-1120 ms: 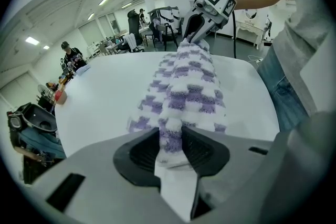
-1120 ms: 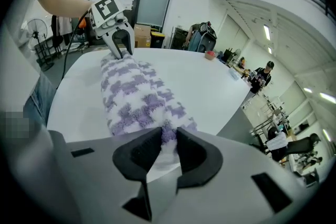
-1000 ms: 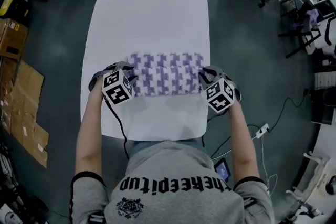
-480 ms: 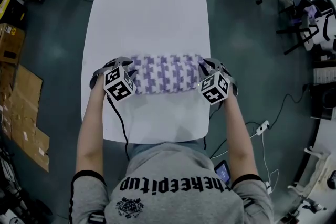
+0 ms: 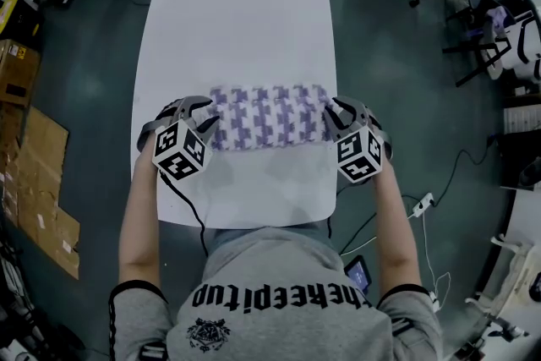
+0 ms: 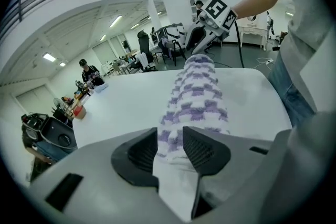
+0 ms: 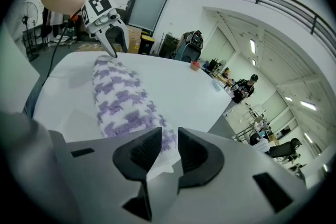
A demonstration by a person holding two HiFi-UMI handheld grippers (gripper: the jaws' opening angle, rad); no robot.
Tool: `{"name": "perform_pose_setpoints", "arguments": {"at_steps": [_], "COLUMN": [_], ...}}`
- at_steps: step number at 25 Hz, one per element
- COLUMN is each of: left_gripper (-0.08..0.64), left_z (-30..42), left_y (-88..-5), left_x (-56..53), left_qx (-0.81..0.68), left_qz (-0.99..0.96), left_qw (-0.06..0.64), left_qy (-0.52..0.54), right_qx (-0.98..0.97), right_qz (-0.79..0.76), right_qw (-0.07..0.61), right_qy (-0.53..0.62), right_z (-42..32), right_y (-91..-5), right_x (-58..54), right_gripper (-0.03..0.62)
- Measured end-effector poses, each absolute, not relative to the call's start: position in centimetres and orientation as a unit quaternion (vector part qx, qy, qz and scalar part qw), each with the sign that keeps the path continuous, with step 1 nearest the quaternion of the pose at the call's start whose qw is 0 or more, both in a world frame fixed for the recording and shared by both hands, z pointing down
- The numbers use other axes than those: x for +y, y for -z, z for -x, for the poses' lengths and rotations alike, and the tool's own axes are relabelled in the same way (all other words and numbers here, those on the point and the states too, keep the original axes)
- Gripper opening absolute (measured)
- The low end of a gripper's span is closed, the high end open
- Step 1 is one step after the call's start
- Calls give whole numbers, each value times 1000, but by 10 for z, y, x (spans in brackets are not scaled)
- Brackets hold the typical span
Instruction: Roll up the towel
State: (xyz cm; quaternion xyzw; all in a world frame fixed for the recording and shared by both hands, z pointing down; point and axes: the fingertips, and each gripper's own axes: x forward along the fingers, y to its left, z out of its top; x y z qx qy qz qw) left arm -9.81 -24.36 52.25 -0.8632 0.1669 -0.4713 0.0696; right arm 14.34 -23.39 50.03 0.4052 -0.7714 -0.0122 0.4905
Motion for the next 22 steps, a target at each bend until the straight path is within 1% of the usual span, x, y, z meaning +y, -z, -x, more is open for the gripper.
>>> {"name": "perform_pose_setpoints", "arguments": {"at_steps": [2,7,13,17,19,22], "left_gripper": [157,207,243,262,269,296], "left_z": [96,94,90,87,86,84], "left_y": [-518,-535,-558,-569,-570,-572], "left_x": [-230,-193,-167,-158,-156,-147], "left_qx": [159,138,125,119,114,96], "left_qz": [864,853,854,854,856,859], "left_qw": [82,111,102,94,89,79], "left_qy": [471,490,494,498,496,497], "right_qx": [-783,-792,-772,-753,-749,-746], "right_qz": [-386,-325,-272,-268,-269,-268], "right_qw": [487,514,570,594,599,603], "right_qy": [16,42,77,84,86,86], "right_z": [-136,-119,-119,-129,-129,-126], "right_y": [-494,-513,-554,-574,-580,-587], "right_x": [-220,-179,-152,-152,-155,-161], "right_gripper": [93,148,200,212,213,216]}}
